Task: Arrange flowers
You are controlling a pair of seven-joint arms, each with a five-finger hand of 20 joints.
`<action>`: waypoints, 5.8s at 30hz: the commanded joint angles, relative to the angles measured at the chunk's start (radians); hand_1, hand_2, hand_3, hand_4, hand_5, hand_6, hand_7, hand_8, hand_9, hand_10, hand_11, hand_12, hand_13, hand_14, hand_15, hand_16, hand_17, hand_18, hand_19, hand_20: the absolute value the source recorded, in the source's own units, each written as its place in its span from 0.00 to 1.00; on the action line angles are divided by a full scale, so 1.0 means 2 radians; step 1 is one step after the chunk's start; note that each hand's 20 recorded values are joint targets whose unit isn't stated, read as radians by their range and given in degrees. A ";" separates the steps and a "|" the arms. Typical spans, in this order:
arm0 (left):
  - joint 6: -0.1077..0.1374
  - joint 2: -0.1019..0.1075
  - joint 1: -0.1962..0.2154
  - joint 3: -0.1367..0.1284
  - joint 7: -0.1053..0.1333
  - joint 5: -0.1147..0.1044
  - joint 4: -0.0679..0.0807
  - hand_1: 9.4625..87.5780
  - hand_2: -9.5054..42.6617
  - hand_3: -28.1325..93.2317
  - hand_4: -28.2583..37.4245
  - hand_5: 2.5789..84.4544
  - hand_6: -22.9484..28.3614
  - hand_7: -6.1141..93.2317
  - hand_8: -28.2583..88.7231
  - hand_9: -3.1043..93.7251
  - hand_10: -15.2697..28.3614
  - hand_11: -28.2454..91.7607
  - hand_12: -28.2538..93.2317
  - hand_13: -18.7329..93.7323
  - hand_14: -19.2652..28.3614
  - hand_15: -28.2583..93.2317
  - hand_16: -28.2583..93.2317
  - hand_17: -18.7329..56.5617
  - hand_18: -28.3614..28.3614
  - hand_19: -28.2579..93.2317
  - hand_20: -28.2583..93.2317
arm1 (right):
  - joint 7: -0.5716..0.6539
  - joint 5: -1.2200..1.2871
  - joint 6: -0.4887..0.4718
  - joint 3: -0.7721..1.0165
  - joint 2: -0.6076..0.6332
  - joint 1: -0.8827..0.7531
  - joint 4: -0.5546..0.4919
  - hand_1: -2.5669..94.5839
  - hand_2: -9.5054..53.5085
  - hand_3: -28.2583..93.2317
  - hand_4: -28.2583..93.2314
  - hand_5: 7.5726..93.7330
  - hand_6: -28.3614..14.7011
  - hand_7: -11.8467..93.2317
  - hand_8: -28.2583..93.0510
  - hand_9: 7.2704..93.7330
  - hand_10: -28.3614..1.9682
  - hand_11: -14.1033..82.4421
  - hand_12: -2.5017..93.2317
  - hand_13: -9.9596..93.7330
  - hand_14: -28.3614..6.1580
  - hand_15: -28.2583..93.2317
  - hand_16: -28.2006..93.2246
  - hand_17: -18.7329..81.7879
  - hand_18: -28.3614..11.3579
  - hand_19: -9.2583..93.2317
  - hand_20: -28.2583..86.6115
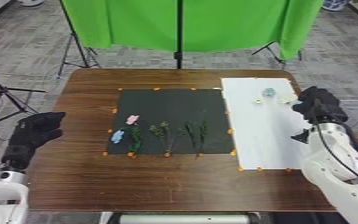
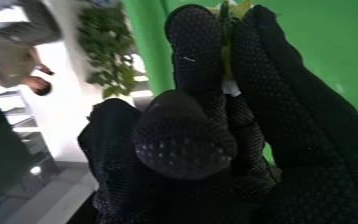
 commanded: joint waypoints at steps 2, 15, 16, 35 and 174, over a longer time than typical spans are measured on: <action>0.031 -0.008 0.010 0.001 0.013 -0.018 0.008 0.71 0.24 0.71 0.36 0.57 0.48 0.28 0.16 0.48 0.60 0.43 0.34 0.51 0.69 0.42 0.24 0.49 0.71 0.38 0.49 | -0.058 0.027 0.000 -0.105 -0.064 0.128 -0.096 0.67 0.00 0.71 0.08 0.82 0.65 0.37 0.31 0.95 0.67 0.28 0.52 0.96 0.80 0.74 0.53 0.81 0.36 1.00 0.75; 0.082 -0.010 0.003 0.022 0.053 -0.096 0.020 0.36 0.44 0.75 0.09 0.56 0.53 0.21 0.18 0.50 0.66 0.43 0.32 0.50 0.74 0.41 0.22 0.45 0.70 0.35 0.44 | -0.116 0.045 -0.075 -0.310 -0.195 0.263 -0.007 0.66 0.00 0.72 0.08 0.82 0.65 0.37 0.31 0.95 0.68 0.27 0.52 0.96 0.81 0.74 0.54 0.81 0.37 1.00 0.76; 0.085 -0.009 0.003 0.024 0.055 -0.099 0.020 0.34 0.45 0.75 0.08 0.56 0.54 0.20 0.18 0.50 0.67 0.43 0.32 0.50 0.74 0.41 0.22 0.44 0.71 0.35 0.44 | -0.116 0.038 -0.083 -0.318 -0.201 0.265 -0.002 0.66 0.00 0.72 0.08 0.81 0.65 0.37 0.31 0.95 0.68 0.28 0.52 0.96 0.81 0.74 0.54 0.81 0.37 1.00 0.76; 0.050 -0.003 -0.005 0.025 0.043 -0.089 0.022 0.34 0.39 0.77 0.08 0.56 0.54 0.20 0.18 0.50 0.67 0.43 0.33 0.50 0.76 0.42 0.23 0.44 0.72 0.36 0.44 | -0.117 -0.003 -0.144 -0.403 -0.236 0.323 0.057 0.64 0.00 0.72 0.08 0.79 0.68 0.40 0.30 0.93 0.68 0.27 0.53 0.94 0.81 0.75 0.54 0.79 0.38 1.00 0.76; -0.011 -0.012 0.016 -0.009 0.022 -0.065 0.010 0.39 0.33 0.76 0.18 0.56 0.55 0.20 0.18 0.50 0.66 0.43 0.33 0.51 0.77 0.43 0.22 0.44 0.73 0.38 0.43 | -0.076 -0.053 -0.018 -0.300 -0.182 0.193 0.010 0.62 0.00 0.72 0.09 0.87 0.70 0.33 0.28 0.94 0.64 0.38 0.52 0.96 0.78 0.75 0.55 0.81 0.34 1.00 0.79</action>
